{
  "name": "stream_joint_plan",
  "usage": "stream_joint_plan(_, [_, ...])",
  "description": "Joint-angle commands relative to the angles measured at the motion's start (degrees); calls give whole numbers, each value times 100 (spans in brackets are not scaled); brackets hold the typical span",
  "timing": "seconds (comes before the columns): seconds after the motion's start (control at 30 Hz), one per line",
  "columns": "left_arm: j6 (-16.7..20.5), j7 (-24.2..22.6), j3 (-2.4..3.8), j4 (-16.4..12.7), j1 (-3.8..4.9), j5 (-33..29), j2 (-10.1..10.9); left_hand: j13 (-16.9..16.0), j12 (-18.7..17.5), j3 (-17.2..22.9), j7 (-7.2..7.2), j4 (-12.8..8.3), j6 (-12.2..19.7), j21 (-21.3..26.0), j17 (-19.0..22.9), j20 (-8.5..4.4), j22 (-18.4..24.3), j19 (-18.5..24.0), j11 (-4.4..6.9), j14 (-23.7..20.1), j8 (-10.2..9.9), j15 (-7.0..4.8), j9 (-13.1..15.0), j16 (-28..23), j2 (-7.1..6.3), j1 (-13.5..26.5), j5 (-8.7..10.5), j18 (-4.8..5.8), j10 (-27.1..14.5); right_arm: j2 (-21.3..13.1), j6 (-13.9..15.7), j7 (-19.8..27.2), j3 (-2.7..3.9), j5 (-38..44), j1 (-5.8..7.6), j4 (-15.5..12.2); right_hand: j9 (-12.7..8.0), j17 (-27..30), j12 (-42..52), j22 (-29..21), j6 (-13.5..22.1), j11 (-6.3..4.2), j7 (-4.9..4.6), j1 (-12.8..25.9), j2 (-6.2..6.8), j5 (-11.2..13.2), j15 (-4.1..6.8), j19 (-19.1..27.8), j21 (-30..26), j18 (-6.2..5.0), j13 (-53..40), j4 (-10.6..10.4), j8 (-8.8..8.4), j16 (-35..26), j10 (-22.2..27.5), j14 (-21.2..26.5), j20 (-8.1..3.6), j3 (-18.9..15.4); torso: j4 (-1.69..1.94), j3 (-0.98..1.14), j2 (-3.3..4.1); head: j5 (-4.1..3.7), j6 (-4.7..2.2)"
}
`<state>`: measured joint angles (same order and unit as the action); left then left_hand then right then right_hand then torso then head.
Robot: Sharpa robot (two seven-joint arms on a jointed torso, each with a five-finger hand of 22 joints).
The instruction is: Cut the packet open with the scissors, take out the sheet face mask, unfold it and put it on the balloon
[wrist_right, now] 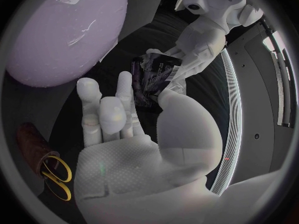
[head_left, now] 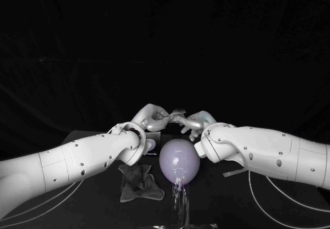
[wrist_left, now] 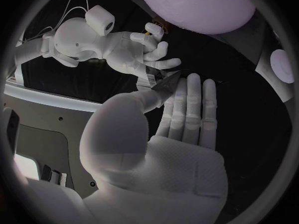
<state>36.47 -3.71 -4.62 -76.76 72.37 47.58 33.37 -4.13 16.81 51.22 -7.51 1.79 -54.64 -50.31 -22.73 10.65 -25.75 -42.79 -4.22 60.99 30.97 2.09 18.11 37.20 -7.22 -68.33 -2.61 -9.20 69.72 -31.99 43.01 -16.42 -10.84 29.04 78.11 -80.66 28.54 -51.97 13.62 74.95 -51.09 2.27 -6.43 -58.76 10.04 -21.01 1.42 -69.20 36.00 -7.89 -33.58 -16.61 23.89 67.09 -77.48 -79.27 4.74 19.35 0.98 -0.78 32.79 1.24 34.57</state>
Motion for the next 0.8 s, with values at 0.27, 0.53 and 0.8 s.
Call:
stream_joint_plan(0.27, [175, -121, 10, 39, 16, 336, -48, 1, -22, 18, 8, -7, -38, -34, -5, -21, -5, 25, -13, -10, 111, -12, 247, -4, 58, 5, -16, -111, 33, -3, -155, 365, 12, -495, -2, -81, -68, 110, 6, 75, 67, 35, -60, -86, -85, -137, -27, 129, -210, -122, -19, 18, -29, -90, 162, 142, 32, -102, -1, 0, -5, -6, 7])
stream_joint_plan(0.53, [214, -158, 10, 1, 17, 510, -77, 2, -24, 18, 8, -7, -37, -36, -5, -20, -7, 27, -14, -11, 111, -11, 247, -5, 60, 5, -16, -111, 32, 175, -224, 93, 13, -498, -1, 156, -94, 0, 157, 154, -119, -46, 21, -361, -225, -119, 34, 6, 11, -104, -84, 73, 85, 0, -19, 73, 5, -16, 6, -4, -2, -41, 16])
stream_joint_plan(0.8, [334, -224, 10, -36, 17, 813, -77, 2, -28, 17, 7, -7, -34, -39, -5, -20, -9, 32, -15, -15, 110, -10, 246, -7, 68, 3, -16, -109, 29, 260, 73, 123, 13, -612, -1, 270, -142, -169, 243, 272, -272, -145, 120, -726, -354, -78, 128, -225, 387, -50, -118, 202, 174, 111, -186, -99, -80, 282, 6, -3, -3, -58, 21])
